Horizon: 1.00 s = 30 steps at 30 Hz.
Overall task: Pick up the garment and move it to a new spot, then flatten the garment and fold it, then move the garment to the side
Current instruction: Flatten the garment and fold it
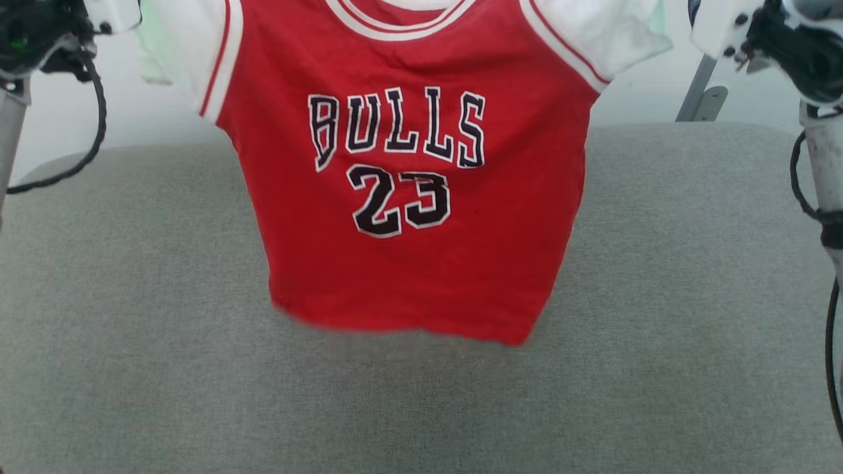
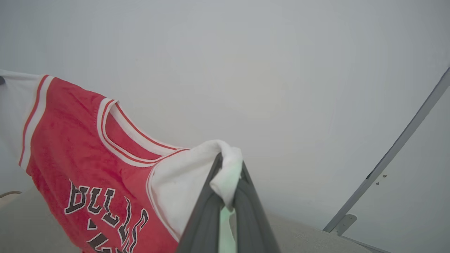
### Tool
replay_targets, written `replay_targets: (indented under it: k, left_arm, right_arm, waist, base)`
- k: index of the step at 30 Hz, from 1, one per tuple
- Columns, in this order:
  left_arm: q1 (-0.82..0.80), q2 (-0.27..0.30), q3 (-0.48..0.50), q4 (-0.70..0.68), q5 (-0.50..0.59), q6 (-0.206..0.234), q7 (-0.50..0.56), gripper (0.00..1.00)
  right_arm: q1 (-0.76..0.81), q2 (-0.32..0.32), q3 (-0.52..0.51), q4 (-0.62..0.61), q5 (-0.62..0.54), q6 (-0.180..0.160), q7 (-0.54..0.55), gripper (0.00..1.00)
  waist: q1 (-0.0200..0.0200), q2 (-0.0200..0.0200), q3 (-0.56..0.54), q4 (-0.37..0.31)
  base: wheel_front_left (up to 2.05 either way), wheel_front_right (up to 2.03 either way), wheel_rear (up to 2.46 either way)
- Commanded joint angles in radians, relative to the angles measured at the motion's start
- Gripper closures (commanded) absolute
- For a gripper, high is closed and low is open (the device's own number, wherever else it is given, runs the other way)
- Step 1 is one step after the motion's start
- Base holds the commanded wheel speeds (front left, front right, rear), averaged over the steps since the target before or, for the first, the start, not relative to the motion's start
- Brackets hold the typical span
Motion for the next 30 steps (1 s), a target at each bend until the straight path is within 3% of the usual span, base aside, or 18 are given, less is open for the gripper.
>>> replay_targets:
  k: [1,9,17,30]
  left_arm:
    - [-0.018,-0.002,0.002,-0.001,0.015,0.007,-0.009,1.0]
    - [-0.073,-0.012,0.002,0.001,0.029,-0.001,-0.045,1.0]
    - [-0.18,-0.049,0.014,0.058,0.088,-0.03,-0.231,1.0]
    - [-0.415,-0.09,0.009,0.194,0.216,-0.055,-0.694,1.0]
  right_arm:
    - [-0.02,0.003,0.001,0.008,-0.002,-0.001,-0.014,1.0]
    - [-0.1,0.014,0.013,0.084,-0.037,0.0,-0.08,1.0]
    - [-0.249,0.051,0.031,0.259,-0.149,-0.001,-0.279,1.0]
    - [-0.529,0.113,-0.023,0.526,-0.459,-0.001,-0.797,1.0]
  waist:
    - [0.0,0.0,-0.006,-0.003]
    - [0.0,0.0,0.019,-0.009]
    - [0.0,0.0,0.172,-0.003]
    - [0.0,0.0,0.379,0.025]
  base:
    - [0.0,0.0,0.0]
    - [0.0,0.0,0.0]
    - [0.0,0.0,0.0]
    - [0.0,0.0,0.0]
